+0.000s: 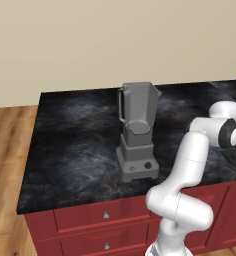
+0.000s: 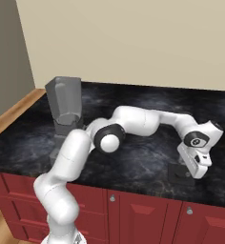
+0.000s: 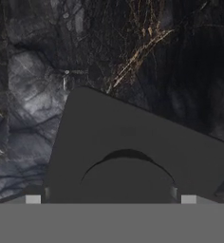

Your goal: Close the lid blender by securely placing the lid on top.

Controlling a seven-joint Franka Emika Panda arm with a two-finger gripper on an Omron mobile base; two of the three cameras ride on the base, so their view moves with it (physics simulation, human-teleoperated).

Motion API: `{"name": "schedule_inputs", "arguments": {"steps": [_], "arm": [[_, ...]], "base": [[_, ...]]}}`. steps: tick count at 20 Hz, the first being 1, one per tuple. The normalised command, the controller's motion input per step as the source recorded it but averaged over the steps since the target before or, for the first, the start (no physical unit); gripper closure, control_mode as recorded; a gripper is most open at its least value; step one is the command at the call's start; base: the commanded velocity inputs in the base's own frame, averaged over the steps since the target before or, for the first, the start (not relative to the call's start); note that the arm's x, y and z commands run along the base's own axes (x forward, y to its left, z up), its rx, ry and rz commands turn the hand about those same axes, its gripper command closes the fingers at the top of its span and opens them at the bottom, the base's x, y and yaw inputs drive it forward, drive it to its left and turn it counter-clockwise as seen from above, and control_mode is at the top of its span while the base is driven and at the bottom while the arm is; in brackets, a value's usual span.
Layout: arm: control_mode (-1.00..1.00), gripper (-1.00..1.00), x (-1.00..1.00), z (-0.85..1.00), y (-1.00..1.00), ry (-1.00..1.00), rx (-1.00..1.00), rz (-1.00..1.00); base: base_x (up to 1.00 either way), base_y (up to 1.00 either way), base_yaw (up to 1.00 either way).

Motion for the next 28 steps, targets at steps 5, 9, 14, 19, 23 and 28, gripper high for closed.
{"name": "schedule_inputs", "arguments": {"steps": [5,9,14,19,23,28], "arm": [[-1.0,-1.0,0.0,-0.09,0.02,0.0,-0.05,0.0],[-1.0,-1.0,-0.12,-0.27,0.0,0.0,-0.04,0.0],[-1.0,-1.0,-0.1,-0.45,0.09,0.0,-0.06,0.0],[-1.0,-1.0,-0.06,-0.38,0.22,0.0,-0.03,0.01],[-1.0,-1.0,-0.36,-0.01,0.02,0.0,0.0,0.02],[-1.0,-1.0,-0.21,0.0,0.02,0.0,0.0,0.0]], "base": [[0.0,0.0,0.0],[0.0,0.0,0.0],[0.0,0.0,0.0],[0.0,0.0,0.0],[0.0,0.0,0.0],[0.0,0.0,0.0]]}}
